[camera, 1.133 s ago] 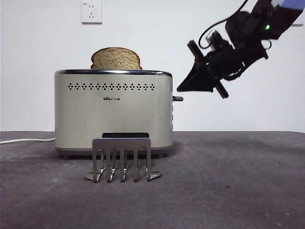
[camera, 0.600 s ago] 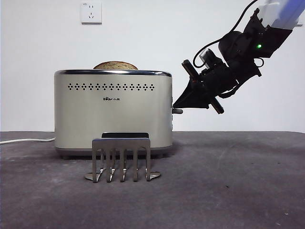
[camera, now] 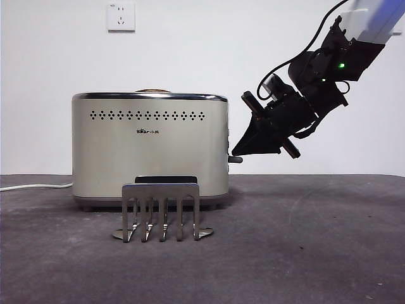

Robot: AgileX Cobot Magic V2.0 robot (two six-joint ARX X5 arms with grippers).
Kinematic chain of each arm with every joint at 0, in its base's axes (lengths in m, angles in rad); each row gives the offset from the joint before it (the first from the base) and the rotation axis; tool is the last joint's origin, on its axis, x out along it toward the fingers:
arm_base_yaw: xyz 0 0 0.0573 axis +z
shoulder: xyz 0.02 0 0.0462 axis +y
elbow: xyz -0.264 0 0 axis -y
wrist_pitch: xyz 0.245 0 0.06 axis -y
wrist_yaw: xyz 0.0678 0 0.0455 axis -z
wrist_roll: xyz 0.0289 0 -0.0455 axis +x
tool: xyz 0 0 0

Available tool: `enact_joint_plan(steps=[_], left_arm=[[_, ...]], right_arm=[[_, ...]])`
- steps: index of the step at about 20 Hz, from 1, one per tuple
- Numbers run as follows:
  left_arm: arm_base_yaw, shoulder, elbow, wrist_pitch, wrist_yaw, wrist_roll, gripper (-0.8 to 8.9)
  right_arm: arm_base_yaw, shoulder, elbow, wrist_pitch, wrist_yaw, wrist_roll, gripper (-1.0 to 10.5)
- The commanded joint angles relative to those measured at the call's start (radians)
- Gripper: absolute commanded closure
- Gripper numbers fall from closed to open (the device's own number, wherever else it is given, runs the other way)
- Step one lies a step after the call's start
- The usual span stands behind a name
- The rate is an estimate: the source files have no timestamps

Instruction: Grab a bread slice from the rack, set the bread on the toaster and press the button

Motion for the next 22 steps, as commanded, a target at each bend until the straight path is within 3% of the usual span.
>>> enact_joint_plan(steps=[1, 12, 18, 22], left_arm=[[0.002, 0.001, 0.003, 0.000, 0.004, -0.013, 4.68], [0.002, 0.001, 0.003, -0.003, 0.004, -0.014, 4.68], [0.002, 0.001, 0.003, -0.011, 0.003, -0.014, 4.68], [0.002, 0.001, 0.003, -0.026, 0.003, -0.014, 4.68]], right_arm=[[0.005, 0.043, -0.026, -0.046, 0.030, -0.015, 9.6], [-0.001, 0.024, -0.025, -0.028, 0.022, 0.003, 9.6], [-0.007, -0.212, -0.025, -0.081, 0.025, 0.000, 9.6], [-0.007, -0.460, -0.025, -0.275, 0.024, -0.027, 9.6]])
